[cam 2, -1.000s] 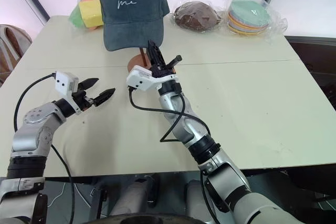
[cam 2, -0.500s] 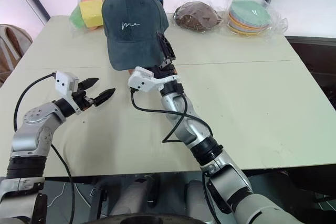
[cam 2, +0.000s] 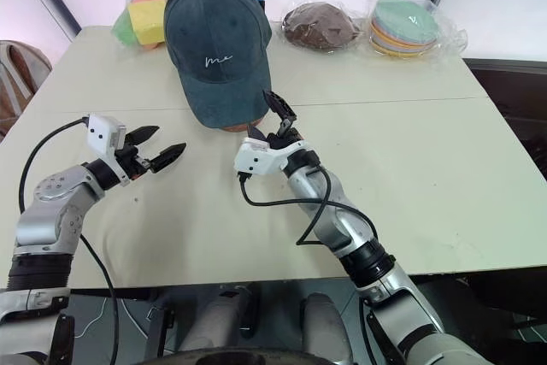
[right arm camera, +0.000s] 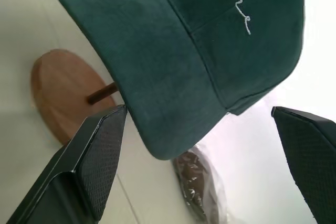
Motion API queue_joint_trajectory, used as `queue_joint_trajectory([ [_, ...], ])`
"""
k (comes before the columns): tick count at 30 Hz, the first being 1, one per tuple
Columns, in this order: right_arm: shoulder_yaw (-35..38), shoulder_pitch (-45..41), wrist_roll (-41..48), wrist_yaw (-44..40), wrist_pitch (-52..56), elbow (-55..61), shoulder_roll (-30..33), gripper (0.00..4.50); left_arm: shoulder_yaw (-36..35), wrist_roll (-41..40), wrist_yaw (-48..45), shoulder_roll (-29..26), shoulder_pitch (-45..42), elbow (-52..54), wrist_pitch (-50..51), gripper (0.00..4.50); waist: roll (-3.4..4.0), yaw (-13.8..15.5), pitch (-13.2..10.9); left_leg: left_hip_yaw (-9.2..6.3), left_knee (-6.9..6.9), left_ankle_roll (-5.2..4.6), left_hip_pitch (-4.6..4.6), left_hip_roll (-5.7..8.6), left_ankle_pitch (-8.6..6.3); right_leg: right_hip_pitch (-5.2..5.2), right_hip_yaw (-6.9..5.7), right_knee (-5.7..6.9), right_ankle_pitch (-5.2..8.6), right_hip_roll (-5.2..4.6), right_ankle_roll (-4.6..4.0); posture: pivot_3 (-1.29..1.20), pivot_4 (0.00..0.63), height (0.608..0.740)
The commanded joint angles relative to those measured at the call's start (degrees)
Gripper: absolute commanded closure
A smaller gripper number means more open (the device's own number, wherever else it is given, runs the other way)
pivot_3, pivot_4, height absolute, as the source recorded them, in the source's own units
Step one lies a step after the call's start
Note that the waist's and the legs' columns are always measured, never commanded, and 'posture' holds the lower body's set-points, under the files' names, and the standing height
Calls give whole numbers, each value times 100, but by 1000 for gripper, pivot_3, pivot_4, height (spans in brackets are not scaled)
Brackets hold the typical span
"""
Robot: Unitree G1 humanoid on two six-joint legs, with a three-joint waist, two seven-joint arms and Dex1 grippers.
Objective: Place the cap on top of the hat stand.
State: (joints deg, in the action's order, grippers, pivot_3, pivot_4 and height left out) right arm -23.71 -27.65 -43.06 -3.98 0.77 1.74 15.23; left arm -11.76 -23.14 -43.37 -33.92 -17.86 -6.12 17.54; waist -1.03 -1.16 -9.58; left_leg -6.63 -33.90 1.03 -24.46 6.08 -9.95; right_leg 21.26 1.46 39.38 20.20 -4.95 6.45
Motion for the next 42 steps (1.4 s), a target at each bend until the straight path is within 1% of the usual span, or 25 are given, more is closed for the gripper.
queue_joint_trajectory([
  [1, 281, -126, 345, -387, -85, 367, 152, 16, -153, -25, -41, -174, -138, 99, -10, 0, 0, 6, 0, 0, 0, 0, 0, 0, 0, 0, 0, -1, 0, 0, 0, 0, 150, 740],
  [5, 527, -239, 871, -1104, 1, 508, 386, 16, -186, -73, -145, -349, -186, 214, 61, 0, 0, 11, 0, 0, -1, -23, 0, 0, -14, -2, -1, -1, 0, -1, 0, 0, 150, 740],
  [9, 928, -485, 1672, -1978, 300, 592, 619, 16, -268, -194, -310, -594, -316, 352, 203, 0, -2, 5, -1, -1, -1, -28, 0, 0, -16, -3, -2, -3, 0, -2, 0, 0, 150, 740],
  [12, 1372, -860, 2407, -2679, 829, 582, 801, 16, -370, -338, -454, -823, -486, 429, 342, 0, -1, 7, -2, -2, -1, -31, 0, -1, -18, -4, -2, -4, 0, -2, 0, 0, 150, 740],
  [16, 2135, -1608, 3725, -3739, 1605, 272, 1241, 16, -535, -666, -727, -1229, -936, 557, 650, 0, -1, 13, -5, -2, -1, -35, -3, -1, -21, -6, -4, -8, 0, -4, 0, 0, 150, 740],
  [19, 2561, -2014, 4666, -4435, 2312, 135, 1516, 16, -604, -821, -943, -1518, -1265, 543, 804, 0, -1, 13, -5, -5, -1, -37, -4, -1, -22, -8, -5, -13, 0, -5, 0, 0, 150, 740],
  [22, 2761, -2204, 5197, -4820, 2789, 64, 1797, 16, -629, -916, -1156, -1729, -1523, 443, 858, 0, -1, 5, -5, -4, 1, -44, -5, -1, -26, -11, -4, -20, 0, -7, 0, 0, 150, 740],
  [27, 2866, -2107, 6100, -5536, 3570, 348, 2226, 16, -606, -963, -1448, -1906, -1673, 361, 882, 0, 4, -6, -9, -1, 2, -46, -8, -2, -27, -7, -1, -22, 0, -7, 0, 0, 150, 740],
  [30, 2909, -2036, 6539, -5770, 3922, 543, 2410, 16, -634, -1008, -1603, -2003, -1638, 380, 953, 0, 5, 2, -9, -1, 1, -47, -13, -2, -28, -4, -1, -22, 0, -8, 0, 0, 150, 740],
  [32, 2927, -2041, 6693, -5754, 4020, 577, 2477, 16, -654, -1018, -1659, -2040, -1613, 389, 983, 0, 5, 0, -10, -1, 1, -48, -17, -2, -29, -2, 0, -22, 0, -9, 0, 0, 150, 740],
  [42, 2822, -2155, 6895, -5605, 4039, 568, 2630, 16, -667, -1112, -1742, -2072, -1491, 573, 1110, 0, 5, 8, -10, -1, -2, -48, -27, -2, -29, 8, 0, -22, 0, -11, 0, 0, 150, 740],
])
